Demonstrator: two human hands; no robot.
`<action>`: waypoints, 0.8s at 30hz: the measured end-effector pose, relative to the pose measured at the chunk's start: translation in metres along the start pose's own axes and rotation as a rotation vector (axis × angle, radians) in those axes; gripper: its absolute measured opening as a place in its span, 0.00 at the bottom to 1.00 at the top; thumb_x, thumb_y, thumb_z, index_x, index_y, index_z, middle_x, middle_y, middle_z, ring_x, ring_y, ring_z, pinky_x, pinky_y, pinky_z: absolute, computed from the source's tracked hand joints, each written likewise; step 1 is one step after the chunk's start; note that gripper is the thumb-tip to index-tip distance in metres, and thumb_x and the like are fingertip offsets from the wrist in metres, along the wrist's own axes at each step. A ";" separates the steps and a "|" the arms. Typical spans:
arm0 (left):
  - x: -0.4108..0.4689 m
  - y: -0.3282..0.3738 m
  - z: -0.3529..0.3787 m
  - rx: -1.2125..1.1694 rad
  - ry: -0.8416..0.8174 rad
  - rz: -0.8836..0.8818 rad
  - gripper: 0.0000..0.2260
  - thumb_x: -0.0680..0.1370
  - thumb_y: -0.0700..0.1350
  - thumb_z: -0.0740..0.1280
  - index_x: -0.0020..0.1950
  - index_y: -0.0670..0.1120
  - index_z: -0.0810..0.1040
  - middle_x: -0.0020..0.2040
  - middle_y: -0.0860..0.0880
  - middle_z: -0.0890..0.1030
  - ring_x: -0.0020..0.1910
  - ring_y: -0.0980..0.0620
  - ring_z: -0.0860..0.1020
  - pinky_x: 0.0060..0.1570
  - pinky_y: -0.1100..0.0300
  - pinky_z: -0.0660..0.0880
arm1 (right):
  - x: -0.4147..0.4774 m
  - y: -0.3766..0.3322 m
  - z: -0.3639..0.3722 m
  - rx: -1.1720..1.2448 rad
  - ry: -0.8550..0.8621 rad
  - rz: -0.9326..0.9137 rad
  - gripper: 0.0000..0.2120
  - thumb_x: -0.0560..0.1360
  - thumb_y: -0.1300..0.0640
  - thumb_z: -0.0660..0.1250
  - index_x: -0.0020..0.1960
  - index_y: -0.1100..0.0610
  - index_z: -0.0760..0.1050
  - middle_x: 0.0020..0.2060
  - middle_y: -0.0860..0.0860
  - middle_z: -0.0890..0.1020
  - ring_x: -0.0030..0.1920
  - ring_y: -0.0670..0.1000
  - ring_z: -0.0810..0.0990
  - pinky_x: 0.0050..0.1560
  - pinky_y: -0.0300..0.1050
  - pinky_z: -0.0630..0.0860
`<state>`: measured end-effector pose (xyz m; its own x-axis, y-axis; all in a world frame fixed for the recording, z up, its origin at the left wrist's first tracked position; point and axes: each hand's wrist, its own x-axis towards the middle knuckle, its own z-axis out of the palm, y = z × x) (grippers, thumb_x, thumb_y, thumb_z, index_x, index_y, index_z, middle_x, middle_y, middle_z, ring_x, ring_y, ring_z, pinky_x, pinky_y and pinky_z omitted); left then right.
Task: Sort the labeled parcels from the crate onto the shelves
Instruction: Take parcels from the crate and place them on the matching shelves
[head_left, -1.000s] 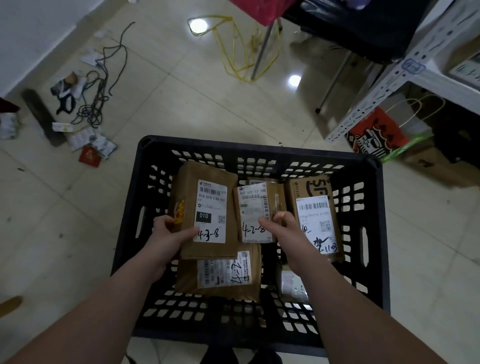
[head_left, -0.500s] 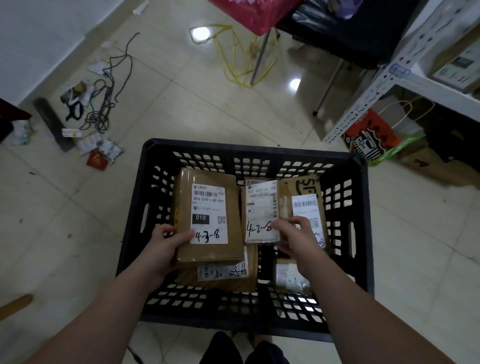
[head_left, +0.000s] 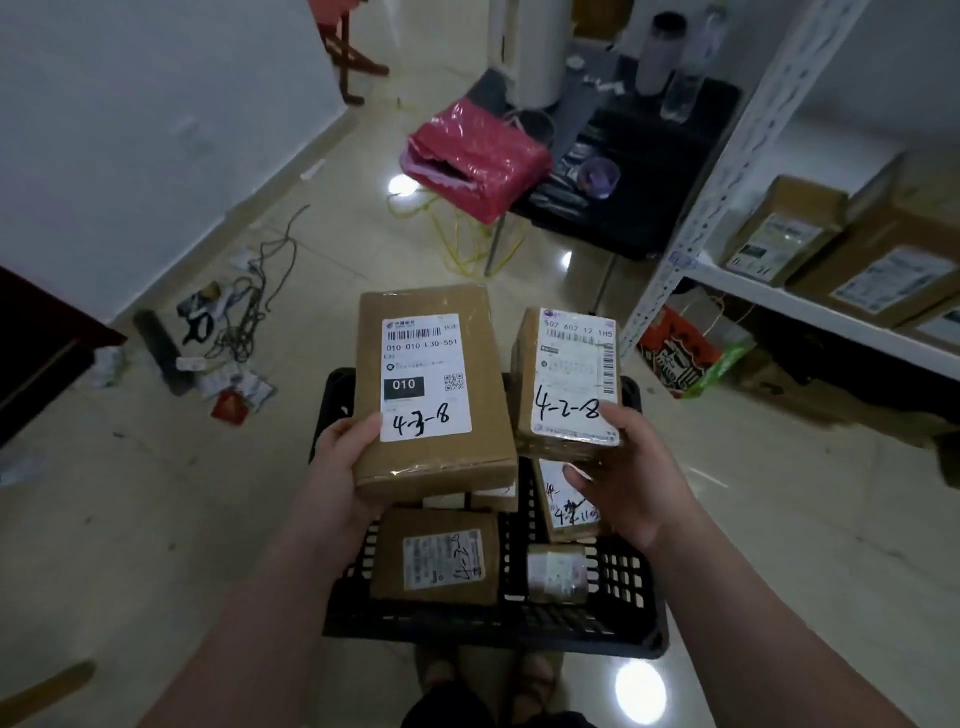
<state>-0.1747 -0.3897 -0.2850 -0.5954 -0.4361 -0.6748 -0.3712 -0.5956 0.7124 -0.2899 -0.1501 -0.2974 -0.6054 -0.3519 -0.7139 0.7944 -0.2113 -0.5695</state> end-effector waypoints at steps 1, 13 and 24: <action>-0.009 0.007 0.007 -0.007 -0.020 0.019 0.23 0.74 0.49 0.70 0.67 0.46 0.71 0.58 0.43 0.82 0.52 0.45 0.83 0.42 0.51 0.80 | -0.010 -0.008 0.001 0.005 -0.006 -0.027 0.14 0.74 0.48 0.66 0.57 0.50 0.79 0.50 0.51 0.84 0.47 0.50 0.78 0.46 0.44 0.73; -0.108 0.058 0.067 0.042 -0.274 0.080 0.20 0.74 0.50 0.70 0.65 0.47 0.74 0.55 0.45 0.84 0.56 0.45 0.81 0.57 0.45 0.76 | -0.145 -0.047 0.005 0.094 0.086 -0.338 0.19 0.73 0.44 0.65 0.60 0.52 0.78 0.52 0.51 0.84 0.51 0.50 0.78 0.49 0.45 0.71; -0.204 0.099 0.074 0.096 -0.518 0.227 0.19 0.75 0.51 0.68 0.65 0.49 0.73 0.54 0.47 0.84 0.55 0.47 0.81 0.57 0.48 0.76 | -0.269 -0.033 0.020 0.202 0.102 -0.594 0.15 0.78 0.47 0.62 0.60 0.53 0.78 0.52 0.52 0.84 0.52 0.51 0.80 0.48 0.45 0.74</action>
<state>-0.1426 -0.3099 -0.0630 -0.9304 -0.1439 -0.3371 -0.2416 -0.4509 0.8592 -0.1524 -0.0665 -0.0787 -0.9394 -0.0350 -0.3411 0.3094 -0.5150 -0.7994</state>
